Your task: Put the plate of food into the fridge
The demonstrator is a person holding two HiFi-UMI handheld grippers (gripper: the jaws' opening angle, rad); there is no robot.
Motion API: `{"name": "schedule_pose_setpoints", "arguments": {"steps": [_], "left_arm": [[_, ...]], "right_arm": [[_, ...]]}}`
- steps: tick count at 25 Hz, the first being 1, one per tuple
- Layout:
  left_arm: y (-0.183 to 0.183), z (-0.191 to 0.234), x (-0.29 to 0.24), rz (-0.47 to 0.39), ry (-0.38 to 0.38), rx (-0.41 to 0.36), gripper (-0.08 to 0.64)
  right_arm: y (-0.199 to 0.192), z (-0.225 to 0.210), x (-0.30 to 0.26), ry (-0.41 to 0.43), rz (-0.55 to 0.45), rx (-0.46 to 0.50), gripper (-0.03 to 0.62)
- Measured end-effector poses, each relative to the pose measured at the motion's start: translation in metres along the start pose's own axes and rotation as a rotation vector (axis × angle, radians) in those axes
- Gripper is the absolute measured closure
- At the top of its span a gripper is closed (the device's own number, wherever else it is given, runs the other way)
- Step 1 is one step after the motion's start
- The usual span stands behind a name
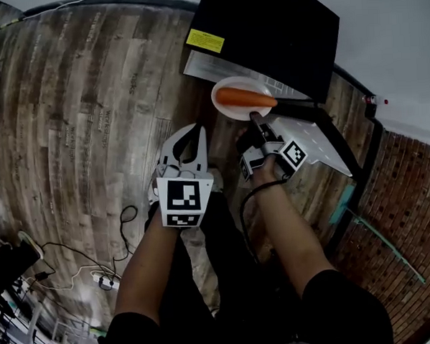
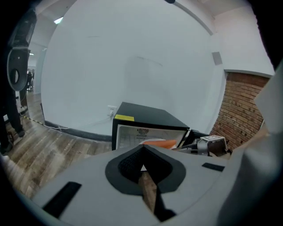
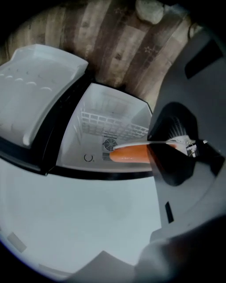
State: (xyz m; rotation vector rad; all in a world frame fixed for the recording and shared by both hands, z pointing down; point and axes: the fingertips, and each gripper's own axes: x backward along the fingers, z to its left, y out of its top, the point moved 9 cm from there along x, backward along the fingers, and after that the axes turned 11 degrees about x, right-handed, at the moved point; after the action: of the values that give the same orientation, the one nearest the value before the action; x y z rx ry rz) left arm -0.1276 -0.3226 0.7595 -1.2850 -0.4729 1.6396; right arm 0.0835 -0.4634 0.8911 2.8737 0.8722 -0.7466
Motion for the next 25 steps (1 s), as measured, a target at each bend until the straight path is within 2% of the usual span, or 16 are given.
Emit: {"name": "schedule_pose_setpoints", "arguments": {"steps": [9,12,14,18,20,23,25], "left_arm": [[-0.062,0.004,-0.041,0.057,-0.028,0.044,0.565],[-0.07,0.005,-0.045,0.075,-0.035,0.049,0.565],[-0.074,0.009,-0.044,0.089,-0.034,0.042,0.565],[-0.076,0.015,-0.045,0.105,-0.026,0.041,0.565],[-0.075,0.017,-0.047,0.107,-0.03,0.025,0.565],[-0.075,0.019,-0.05,0.11,-0.038,0.013,0.565],[-0.074,0.019,-0.051,0.108,-0.04,0.016,0.565]], "right_arm": [[0.049,-0.043,-0.107,-0.024,-0.087,0.021,0.563],[0.059,-0.042,-0.127,-0.058,-0.086,0.033,0.563],[0.06,-0.045,-0.134,-0.08,-0.109,0.008,0.554],[0.062,-0.048,-0.144,-0.082,-0.149,-0.022,0.554],[0.062,-0.046,-0.149,-0.105,-0.143,0.008,0.554],[0.06,-0.047,-0.152,-0.203,-0.143,0.099,0.554],[0.057,-0.05,-0.15,-0.269,-0.146,0.165,0.505]]}}
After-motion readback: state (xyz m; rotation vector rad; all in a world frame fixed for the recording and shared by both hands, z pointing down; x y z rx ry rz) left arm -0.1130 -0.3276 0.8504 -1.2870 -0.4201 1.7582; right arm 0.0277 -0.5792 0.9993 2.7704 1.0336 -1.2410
